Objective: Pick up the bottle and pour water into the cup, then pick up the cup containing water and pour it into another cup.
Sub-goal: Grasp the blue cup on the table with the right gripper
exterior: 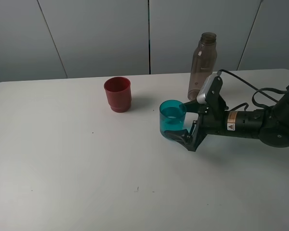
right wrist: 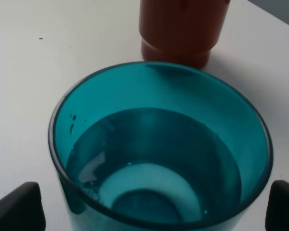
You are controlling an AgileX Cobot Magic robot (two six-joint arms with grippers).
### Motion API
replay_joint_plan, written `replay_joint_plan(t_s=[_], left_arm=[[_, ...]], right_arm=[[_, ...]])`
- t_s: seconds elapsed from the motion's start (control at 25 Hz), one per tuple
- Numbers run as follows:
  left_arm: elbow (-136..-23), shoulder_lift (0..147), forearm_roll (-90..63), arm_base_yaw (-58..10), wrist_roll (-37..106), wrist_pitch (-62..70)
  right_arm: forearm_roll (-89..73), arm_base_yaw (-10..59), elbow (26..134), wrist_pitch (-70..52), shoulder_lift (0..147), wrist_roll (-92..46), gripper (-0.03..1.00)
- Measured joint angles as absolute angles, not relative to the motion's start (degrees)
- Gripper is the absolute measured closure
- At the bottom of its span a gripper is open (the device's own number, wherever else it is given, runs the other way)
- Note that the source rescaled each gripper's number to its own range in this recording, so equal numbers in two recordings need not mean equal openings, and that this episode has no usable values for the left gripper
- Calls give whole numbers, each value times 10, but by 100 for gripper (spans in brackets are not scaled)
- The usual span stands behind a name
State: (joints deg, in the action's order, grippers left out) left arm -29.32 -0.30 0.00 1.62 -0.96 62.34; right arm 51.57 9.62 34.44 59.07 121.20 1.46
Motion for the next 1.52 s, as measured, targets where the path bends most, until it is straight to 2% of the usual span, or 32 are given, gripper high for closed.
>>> replay_joint_plan(t_s=[1.52], left_arm=[[-293,-3,0,16,-9,623]], right_arm=[[484,127,383,618,1252,31,-3]])
